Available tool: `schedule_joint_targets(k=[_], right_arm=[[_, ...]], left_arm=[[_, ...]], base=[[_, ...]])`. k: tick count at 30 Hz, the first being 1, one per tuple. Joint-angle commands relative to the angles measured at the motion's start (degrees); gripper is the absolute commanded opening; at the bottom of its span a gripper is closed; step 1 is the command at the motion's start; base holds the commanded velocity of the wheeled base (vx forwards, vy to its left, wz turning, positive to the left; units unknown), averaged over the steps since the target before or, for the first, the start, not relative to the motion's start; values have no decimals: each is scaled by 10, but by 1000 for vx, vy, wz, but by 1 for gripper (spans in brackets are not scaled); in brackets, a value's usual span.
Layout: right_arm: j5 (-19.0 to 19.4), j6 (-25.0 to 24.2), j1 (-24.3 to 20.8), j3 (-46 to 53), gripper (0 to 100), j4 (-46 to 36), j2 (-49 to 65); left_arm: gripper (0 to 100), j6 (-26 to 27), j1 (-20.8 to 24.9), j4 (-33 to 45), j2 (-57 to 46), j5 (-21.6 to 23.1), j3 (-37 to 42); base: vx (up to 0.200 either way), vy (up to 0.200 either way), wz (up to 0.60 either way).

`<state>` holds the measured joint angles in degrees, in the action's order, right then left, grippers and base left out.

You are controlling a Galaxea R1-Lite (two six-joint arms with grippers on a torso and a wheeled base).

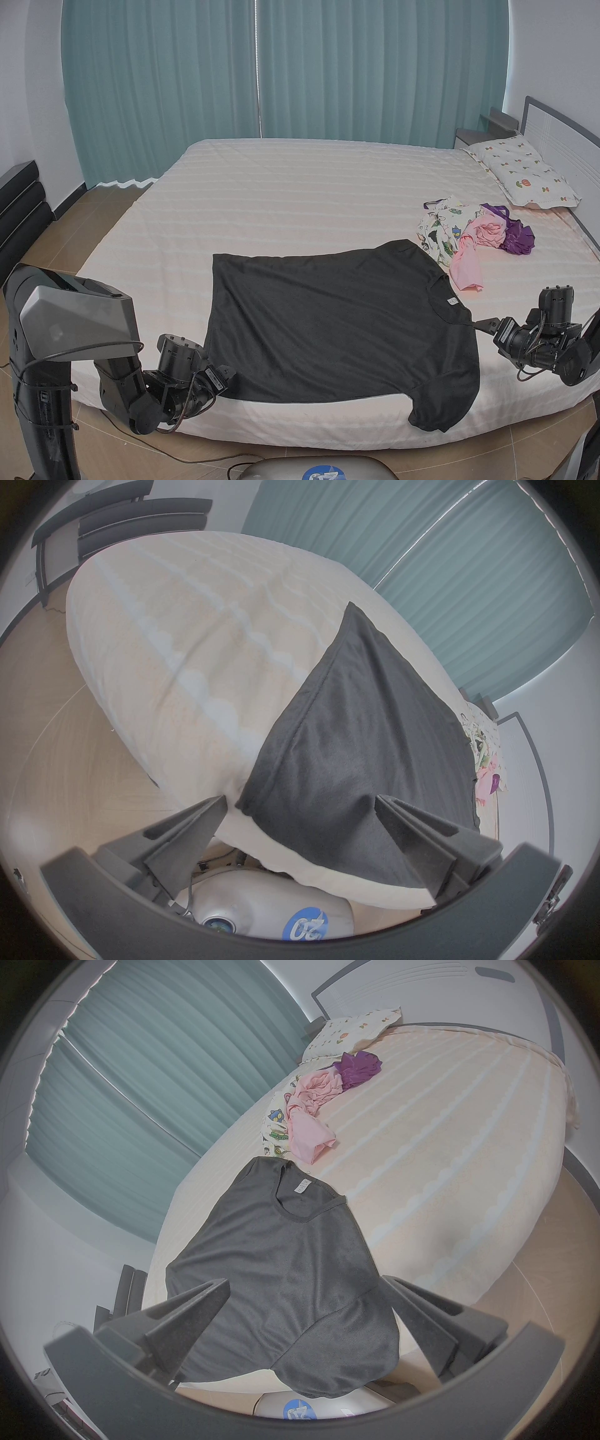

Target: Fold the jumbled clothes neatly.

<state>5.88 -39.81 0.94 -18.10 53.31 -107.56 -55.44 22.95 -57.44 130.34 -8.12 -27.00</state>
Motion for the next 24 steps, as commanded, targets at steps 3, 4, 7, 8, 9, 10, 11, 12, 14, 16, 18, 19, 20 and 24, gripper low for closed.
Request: schedule_joint_targets(k=[3, 4, 7, 8, 9, 10, 11, 12, 14, 16, 18, 19, 20, 24], right_arm=[[0, 0, -3, -2, 100, 0, 0], [0, 0, -3, -2, 100, 0, 0], [0, 0, -3, -1, 100, 0, -1], [0, 1, -3, -1, 100, 0, -1], [0, 1, -3, -1, 100, 0, -1], [-1, 0, -3, 1, 100, 0, 0], [-1, 1, -3, 1, 100, 0, 0], [-1, 0, -3, 1, 100, 0, 0], [-1, 0, -3, 1, 100, 0, 1], [-1, 1, -3, 2, 100, 0, 1], [-1, 1, -3, 3, 100, 0, 1], [-1, 1, -3, 3, 100, 0, 1], [0, 1, -3, 4, 100, 0, 0], [2, 1, -3, 5, 100, -1, -6]], left_arm=[[100, 0, -1, 8, -1, -1, -15], [100, 0, -1, 13, -3, -1, -15], [0, 0, 0, 25, -8, -1, -9], [0, 0, 1, 28, -13, -1, -3], [0, 0, 1, 28, -13, -1, -3], [0, 0, 3, 33, -18, -1, 6], [0, 1, 3, 36, -19, -1, 11], [0, 2, 3, 38, -20, -1, 13], [0, 5, 3, 48, -20, -1, 13], [0, 7, 2, 59, -25, -1, 15], [0, 7, 2, 61, -40, 0, 18], [0, 7, 2, 61, -40, 0, 18], [0, 7, 2, 61, -57, -1, 20], [0, 5, -3, 53, -71, 0, 11]], base=[[0, 0, 0], [0, 0, 0], [0, 0, 0], [0, 0, 0], [0, 0, 0], [0, 0, 0], [0, 0, 0], [0, 0, 0], [0, 0, 0], [0, 0, 0], [0, 0, 0], [0, 0, 0], [0, 0, 0], [0, 0, 0]])
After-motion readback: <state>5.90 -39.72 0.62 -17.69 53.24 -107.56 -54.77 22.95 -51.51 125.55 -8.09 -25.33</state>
